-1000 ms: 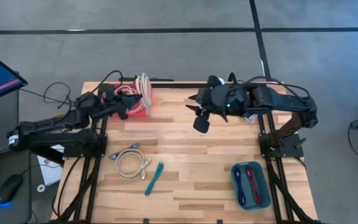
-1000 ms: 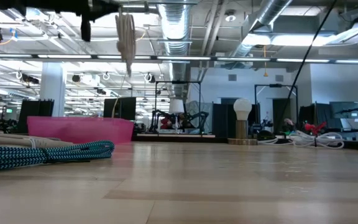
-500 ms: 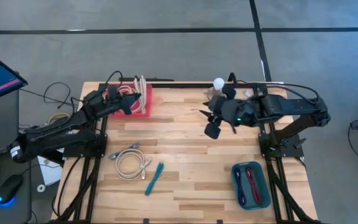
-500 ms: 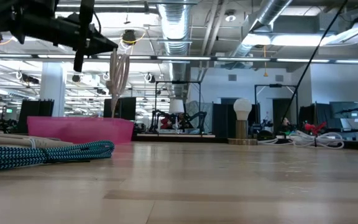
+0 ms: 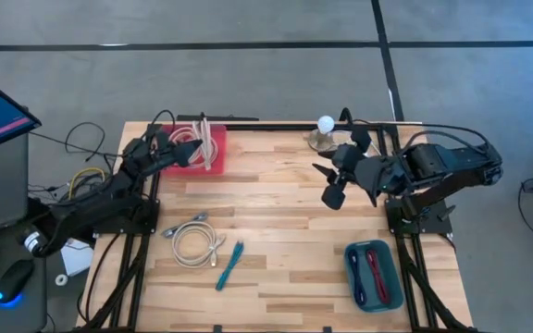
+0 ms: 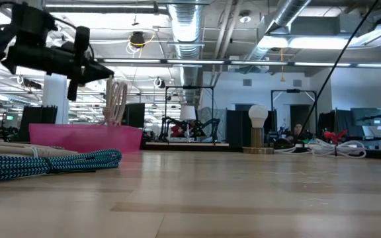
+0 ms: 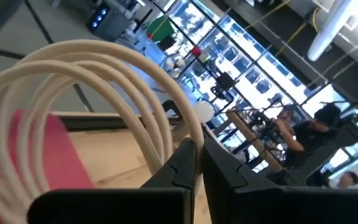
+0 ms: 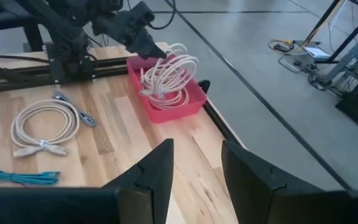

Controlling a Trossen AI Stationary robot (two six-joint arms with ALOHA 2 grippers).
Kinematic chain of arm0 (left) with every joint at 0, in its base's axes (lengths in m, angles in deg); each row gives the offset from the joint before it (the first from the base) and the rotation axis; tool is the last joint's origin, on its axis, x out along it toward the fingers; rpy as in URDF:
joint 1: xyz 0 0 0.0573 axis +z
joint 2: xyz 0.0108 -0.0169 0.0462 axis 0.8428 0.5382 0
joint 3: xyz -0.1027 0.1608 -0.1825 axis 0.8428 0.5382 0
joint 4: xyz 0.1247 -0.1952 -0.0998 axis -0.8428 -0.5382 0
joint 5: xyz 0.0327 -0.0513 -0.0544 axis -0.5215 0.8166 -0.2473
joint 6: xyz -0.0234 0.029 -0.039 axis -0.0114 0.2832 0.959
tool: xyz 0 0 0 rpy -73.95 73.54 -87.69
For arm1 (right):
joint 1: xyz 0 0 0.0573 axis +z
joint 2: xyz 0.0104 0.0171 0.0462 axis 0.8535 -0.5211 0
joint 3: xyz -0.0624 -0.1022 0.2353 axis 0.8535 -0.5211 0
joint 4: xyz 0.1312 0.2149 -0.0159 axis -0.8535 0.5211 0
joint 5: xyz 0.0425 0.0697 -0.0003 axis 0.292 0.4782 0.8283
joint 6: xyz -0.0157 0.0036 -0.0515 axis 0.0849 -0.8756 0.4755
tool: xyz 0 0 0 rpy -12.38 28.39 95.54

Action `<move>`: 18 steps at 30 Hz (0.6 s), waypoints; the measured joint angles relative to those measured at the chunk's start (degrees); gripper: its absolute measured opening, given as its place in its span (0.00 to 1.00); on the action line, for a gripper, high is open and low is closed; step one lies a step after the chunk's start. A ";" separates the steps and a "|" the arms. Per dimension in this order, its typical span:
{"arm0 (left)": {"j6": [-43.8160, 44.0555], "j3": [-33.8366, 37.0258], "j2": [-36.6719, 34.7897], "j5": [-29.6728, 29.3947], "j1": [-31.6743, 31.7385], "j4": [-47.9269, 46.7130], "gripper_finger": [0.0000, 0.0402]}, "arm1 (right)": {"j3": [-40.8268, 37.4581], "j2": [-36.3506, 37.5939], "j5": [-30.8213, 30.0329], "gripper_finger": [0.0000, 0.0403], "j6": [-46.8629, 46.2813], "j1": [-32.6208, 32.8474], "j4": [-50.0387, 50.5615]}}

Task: Pick & Place USB Port
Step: Put the brown USB cable into the red bin

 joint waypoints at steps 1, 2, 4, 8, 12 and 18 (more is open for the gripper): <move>0.74 0.99 0.23 0.12 0.56 1.28 0.03 | -0.01 -0.01 0.00 0.32 0.01 -0.02 0.01; 1.20 2.00 0.54 0.28 1.11 2.54 0.03 | -0.01 -0.03 -0.05 0.32 0.00 -0.03 0.01; 2.54 3.94 1.31 0.43 2.09 5.27 0.03 | 0.00 -0.34 -0.13 0.32 0.01 -0.09 0.01; 5.12 6.67 3.11 0.43 3.49 9.19 0.03 | -0.06 -0.85 -0.13 0.32 0.01 -0.09 0.59; 6.01 7.38 4.08 -0.86 3.91 9.51 0.07 | -0.05 -1.30 -0.09 0.32 0.01 -0.12 0.63; 10.22 7.49 4.07 -11.39 3.95 12.79 0.18 | -0.03 -1.23 -0.11 0.32 0.01 -0.12 0.62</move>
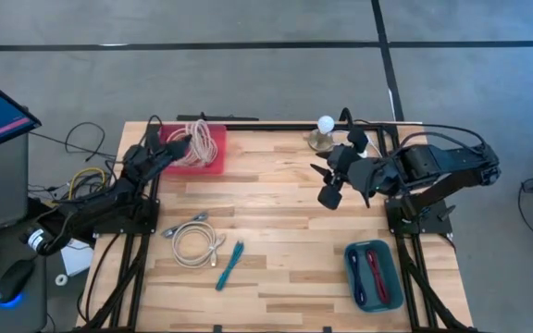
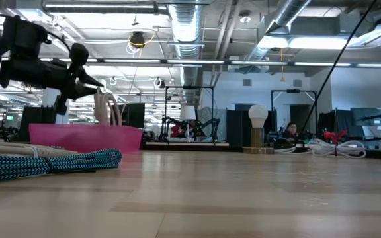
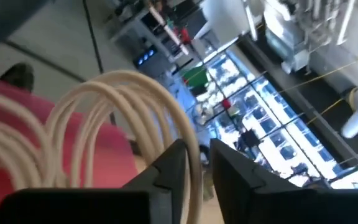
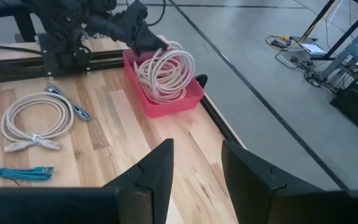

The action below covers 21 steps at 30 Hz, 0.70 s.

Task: Pick & Place USB Port
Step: Put the brown USB cable into the red bin

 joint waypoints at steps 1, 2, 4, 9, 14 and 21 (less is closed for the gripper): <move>0.28 0.00 -0.02 -0.16 -0.02 0.80 0.20 | 0.00 0.00 0.00 0.32 0.00 0.00 -0.01; 1.04 0.00 -0.02 -0.18 -0.04 1.47 0.22 | 0.00 0.02 0.00 0.32 0.00 0.00 -0.02; 1.96 0.00 -0.02 0.06 -0.07 2.35 0.26 | 0.00 0.02 0.00 0.32 0.00 0.00 -0.02; 2.72 0.00 -0.02 0.76 -0.07 2.69 0.38 | 0.00 0.02 0.00 0.32 0.00 -0.02 -0.02; 1.13 0.00 -0.03 0.74 -0.07 2.73 0.49 | 0.00 0.02 0.00 0.32 0.00 -0.02 -0.02; -0.54 0.00 -0.04 2.08 -0.07 2.71 0.52 | 0.00 0.02 0.00 0.31 -0.89 -0.02 0.13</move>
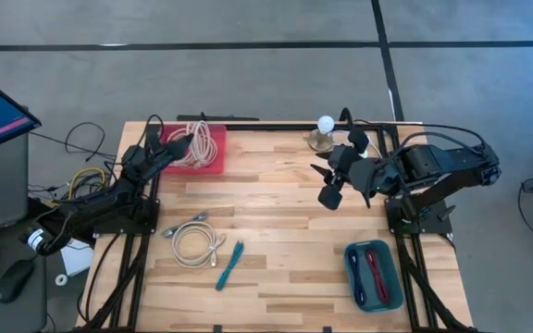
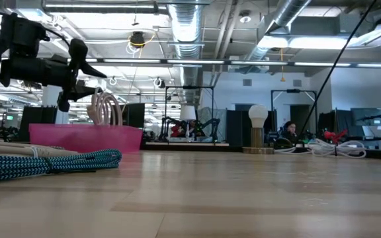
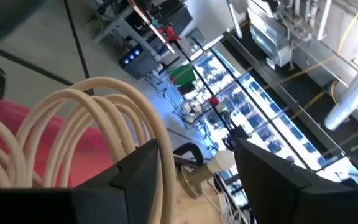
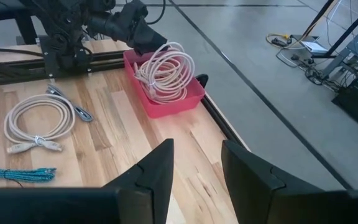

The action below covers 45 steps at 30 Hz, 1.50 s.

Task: Pick & Place USB Port
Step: Put the brown USB cable into the red bin, then put the blue charger cable into the blue bin

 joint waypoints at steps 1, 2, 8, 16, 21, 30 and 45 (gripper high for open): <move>-0.34 0.00 0.00 0.71 0.00 0.04 0.52 | 0.00 0.00 0.02 0.31 0.00 0.00 0.07; -1.34 0.00 0.00 1.78 0.00 0.12 0.51 | 0.00 0.00 0.00 0.31 -0.02 0.01 0.07; -4.25 -0.02 -0.02 5.12 -0.20 3.40 0.47 | 0.00 0.00 0.00 0.31 -0.64 0.02 0.07; -4.27 -0.07 0.00 5.08 -0.22 5.75 0.45 | 0.02 0.00 -0.37 0.31 -2.41 -0.18 0.07; -4.60 -0.14 0.04 5.05 0.11 5.22 0.45 | 0.04 0.00 -0.47 0.31 -3.17 -0.20 0.07; -6.37 -3.34 0.00 5.04 0.11 -8.97 0.38 | 0.04 0.00 -1.70 0.31 -3.17 -0.20 0.80; -32.24 -29.01 0.04 -6.55 0.09 -62.26 0.22 | 0.04 0.00 -1.92 0.31 -10.04 -0.17 8.03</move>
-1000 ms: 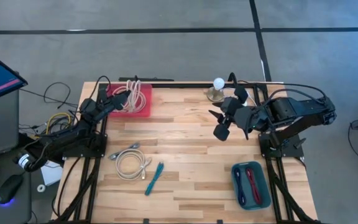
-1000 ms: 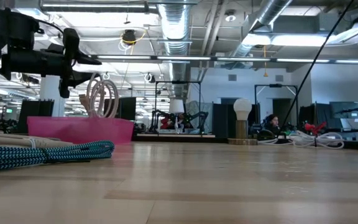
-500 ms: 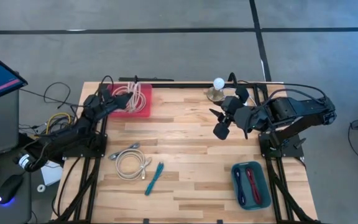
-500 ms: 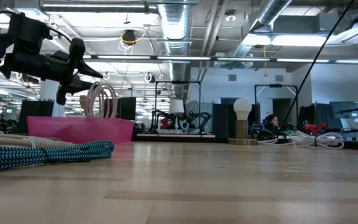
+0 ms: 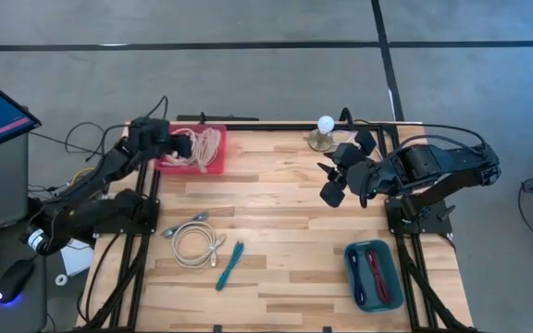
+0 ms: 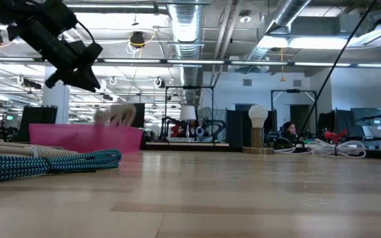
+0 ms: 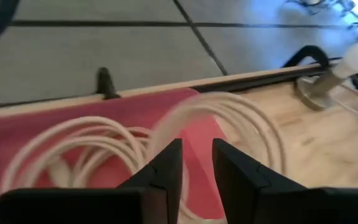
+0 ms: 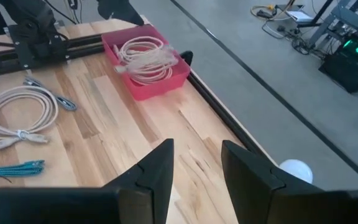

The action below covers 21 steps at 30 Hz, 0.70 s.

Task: Pick & Place USB Port
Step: Put the blue charger cable into the blue bin

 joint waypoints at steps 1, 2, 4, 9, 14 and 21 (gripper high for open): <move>-0.44 -0.45 0.00 -0.77 0.00 -0.32 0.22 | 0.00 0.00 -0.21 0.31 0.02 0.00 -0.01; -0.75 -0.71 -0.02 -1.09 0.00 -0.36 0.22 | 0.00 0.00 -0.89 0.31 0.01 0.00 -0.01; -0.80 -0.83 -0.01 -1.28 0.00 -0.42 0.22 | 0.00 0.00 -1.96 0.31 0.00 0.02 -0.01; -0.82 -0.85 0.00 -1.09 0.00 -0.41 0.22 | 0.00 0.00 -2.56 0.31 0.00 -0.02 -0.02; 1.63 -0.85 -0.91 5.52 -0.03 0.92 0.22 | 0.00 0.00 -2.54 0.31 -0.07 0.02 -0.02; 10.73 -0.85 -4.23 28.31 -0.94 12.46 0.21 | 0.00 0.00 -2.40 0.31 0.48 0.02 -0.24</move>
